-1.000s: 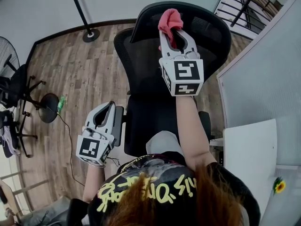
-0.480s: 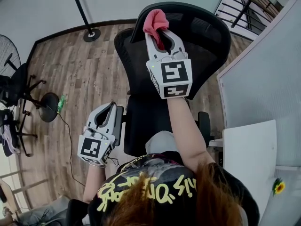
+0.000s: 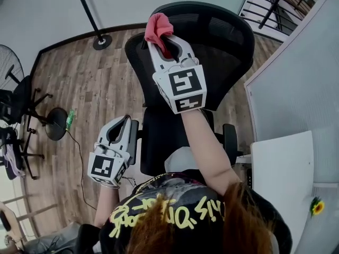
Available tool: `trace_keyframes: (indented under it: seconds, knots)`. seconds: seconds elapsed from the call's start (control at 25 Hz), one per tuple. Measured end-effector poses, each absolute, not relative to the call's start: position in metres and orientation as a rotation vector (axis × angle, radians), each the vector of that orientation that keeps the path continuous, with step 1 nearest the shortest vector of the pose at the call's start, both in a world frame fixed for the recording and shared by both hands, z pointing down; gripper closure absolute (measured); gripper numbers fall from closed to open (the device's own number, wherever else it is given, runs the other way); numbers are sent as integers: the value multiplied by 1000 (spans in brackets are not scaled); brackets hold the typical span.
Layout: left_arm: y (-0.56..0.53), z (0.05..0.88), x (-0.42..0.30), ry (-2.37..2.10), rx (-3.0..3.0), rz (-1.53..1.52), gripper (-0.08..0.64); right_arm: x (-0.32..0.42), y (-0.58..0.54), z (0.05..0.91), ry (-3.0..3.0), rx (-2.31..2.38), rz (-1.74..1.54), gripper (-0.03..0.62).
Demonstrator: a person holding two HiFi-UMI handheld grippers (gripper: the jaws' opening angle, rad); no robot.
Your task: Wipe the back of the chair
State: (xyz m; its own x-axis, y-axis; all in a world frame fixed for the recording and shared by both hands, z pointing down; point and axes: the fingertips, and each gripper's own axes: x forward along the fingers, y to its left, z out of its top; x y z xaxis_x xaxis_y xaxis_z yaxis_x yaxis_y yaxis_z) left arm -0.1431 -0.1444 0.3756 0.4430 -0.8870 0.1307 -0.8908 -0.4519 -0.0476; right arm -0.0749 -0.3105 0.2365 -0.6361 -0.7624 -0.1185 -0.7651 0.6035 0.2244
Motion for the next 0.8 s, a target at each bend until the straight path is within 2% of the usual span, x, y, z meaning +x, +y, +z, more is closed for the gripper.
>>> trace_keyframes:
  seconds: [0.2, 0.8]
  knots:
    - [-145, 373, -140, -1619, 2655, 210, 566, -69, -293, 235, 2804, -1244, 385, 531]
    - [-149, 376, -133, -1572, 2675, 208, 566, 112, -285, 277, 2558, -1822, 553, 531]
